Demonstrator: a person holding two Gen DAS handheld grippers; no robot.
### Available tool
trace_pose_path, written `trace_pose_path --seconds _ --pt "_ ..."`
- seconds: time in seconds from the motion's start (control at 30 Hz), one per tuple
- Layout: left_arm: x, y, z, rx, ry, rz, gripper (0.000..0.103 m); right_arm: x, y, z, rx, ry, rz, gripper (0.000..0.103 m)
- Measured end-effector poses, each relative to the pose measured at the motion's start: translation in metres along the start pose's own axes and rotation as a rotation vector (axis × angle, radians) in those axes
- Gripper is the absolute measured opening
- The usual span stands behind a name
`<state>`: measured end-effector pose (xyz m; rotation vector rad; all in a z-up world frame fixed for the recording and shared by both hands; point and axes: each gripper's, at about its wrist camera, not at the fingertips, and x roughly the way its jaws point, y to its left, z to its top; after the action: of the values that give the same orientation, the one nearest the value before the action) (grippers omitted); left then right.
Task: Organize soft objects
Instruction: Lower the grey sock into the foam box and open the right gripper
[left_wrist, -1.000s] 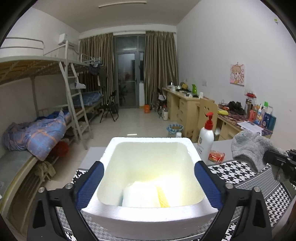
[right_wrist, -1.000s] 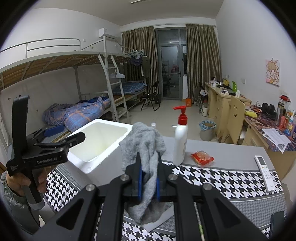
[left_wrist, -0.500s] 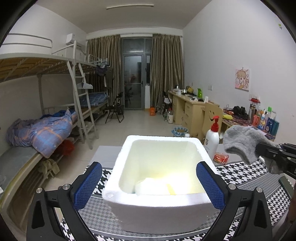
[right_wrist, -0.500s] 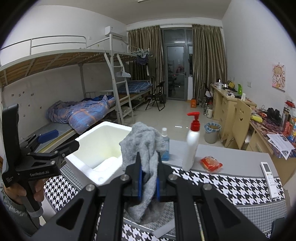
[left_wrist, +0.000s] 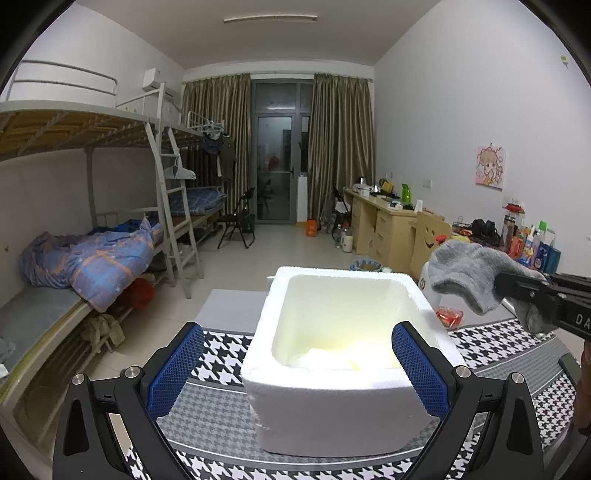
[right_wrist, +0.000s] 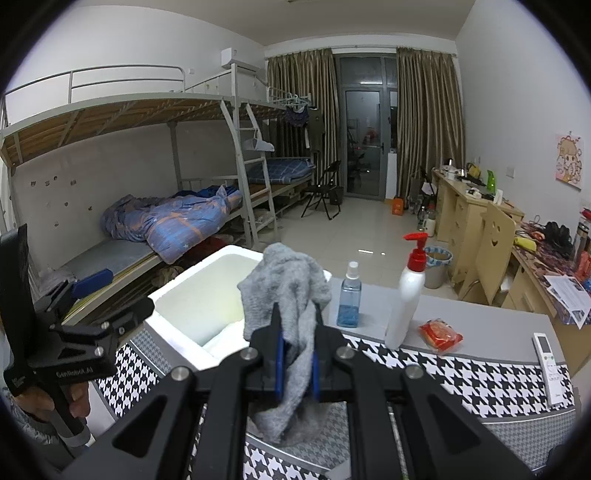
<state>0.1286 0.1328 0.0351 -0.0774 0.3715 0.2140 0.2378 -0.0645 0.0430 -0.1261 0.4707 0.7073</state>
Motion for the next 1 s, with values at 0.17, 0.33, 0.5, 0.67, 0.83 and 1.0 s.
trace_pose_path --seconds 0.17,0.33,0.5,0.67,0.83,1.0 --pt "-0.004 0.003 -0.004 -0.006 0.0 0.005 0.102 0.004 0.01 0.003 -0.022 0.004 0.019 0.014" --pt "-0.008 0.008 -0.007 -0.018 -0.005 0.016 0.102 0.008 0.017 0.006 -0.033 0.007 0.029 0.014" --pt "-0.008 0.01 -0.01 -0.023 -0.005 0.009 0.102 0.018 0.02 0.011 -0.029 0.028 0.034 0.014" --pt "-0.01 0.01 -0.011 -0.021 -0.004 0.01 0.102 0.023 0.023 0.012 -0.029 0.038 0.043 0.014" --pt "-0.012 0.011 -0.013 -0.016 0.001 0.01 0.102 0.03 0.029 0.013 -0.022 0.05 0.069 0.014" --pt "-0.011 0.016 -0.017 -0.025 0.012 0.017 0.102 0.04 0.036 0.015 -0.014 0.064 0.097 0.014"
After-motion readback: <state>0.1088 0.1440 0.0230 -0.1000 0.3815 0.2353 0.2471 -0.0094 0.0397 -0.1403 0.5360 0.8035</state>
